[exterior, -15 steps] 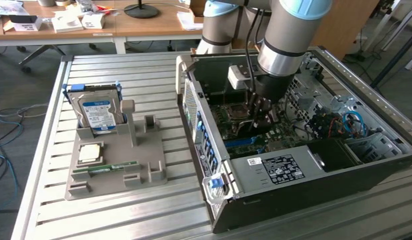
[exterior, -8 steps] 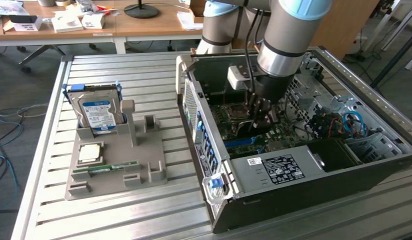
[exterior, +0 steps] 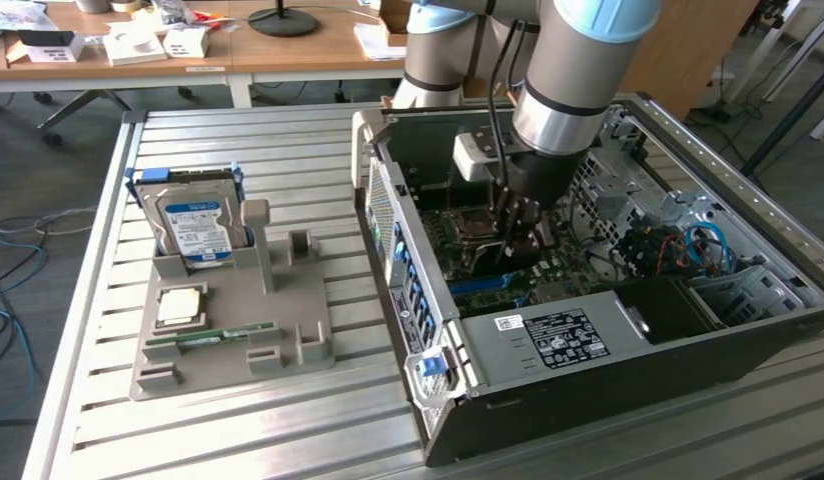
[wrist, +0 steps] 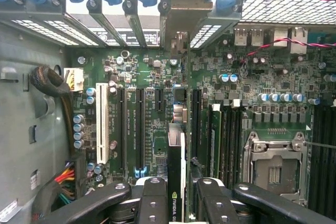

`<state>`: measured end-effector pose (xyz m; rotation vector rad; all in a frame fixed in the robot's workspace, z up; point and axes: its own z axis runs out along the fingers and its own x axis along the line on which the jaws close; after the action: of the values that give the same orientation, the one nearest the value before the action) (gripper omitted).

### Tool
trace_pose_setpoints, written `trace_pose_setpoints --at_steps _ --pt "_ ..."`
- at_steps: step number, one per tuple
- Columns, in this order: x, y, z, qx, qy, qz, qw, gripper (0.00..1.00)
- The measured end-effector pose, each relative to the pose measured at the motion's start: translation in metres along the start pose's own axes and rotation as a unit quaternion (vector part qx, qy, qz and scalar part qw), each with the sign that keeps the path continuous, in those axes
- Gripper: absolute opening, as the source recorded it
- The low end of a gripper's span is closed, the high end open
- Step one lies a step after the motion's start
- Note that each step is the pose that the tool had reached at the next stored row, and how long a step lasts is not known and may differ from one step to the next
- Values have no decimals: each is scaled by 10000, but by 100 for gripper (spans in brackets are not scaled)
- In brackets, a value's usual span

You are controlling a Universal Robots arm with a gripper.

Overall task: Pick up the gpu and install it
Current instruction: 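Insert the gpu into the slot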

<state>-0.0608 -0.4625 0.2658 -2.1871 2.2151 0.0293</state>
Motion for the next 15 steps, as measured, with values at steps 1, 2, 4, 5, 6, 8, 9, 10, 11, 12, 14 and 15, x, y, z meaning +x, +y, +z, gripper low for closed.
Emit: trace_pose_setpoints --at_steps 1,2,4,5,6,8,9,10,11,12,14,15 --pt "0 1 1 0 0 0 10000 26" --pt "0 1 2 0 0 0 10000 26" --pt "0 3 6 1 -1 0 10000 26" --pt "0 4 7 0 -1 0 10000 26" --pt "0 5 9 0 0 0 10000 26" --pt "0 9 15 0 -1 0 10000 26" --pt "1 10 15 0 0 0 10000 26" --pt "1 13 17 0 0 0 10000 26" --pt "1 14 18 0 -1 0 10000 26" --pt "1 14 18 0 0 -1 10000 26" --pt "1 16 19 0 0 0 10000 26" --pt "1 17 20 0 -1 0 10000 26"
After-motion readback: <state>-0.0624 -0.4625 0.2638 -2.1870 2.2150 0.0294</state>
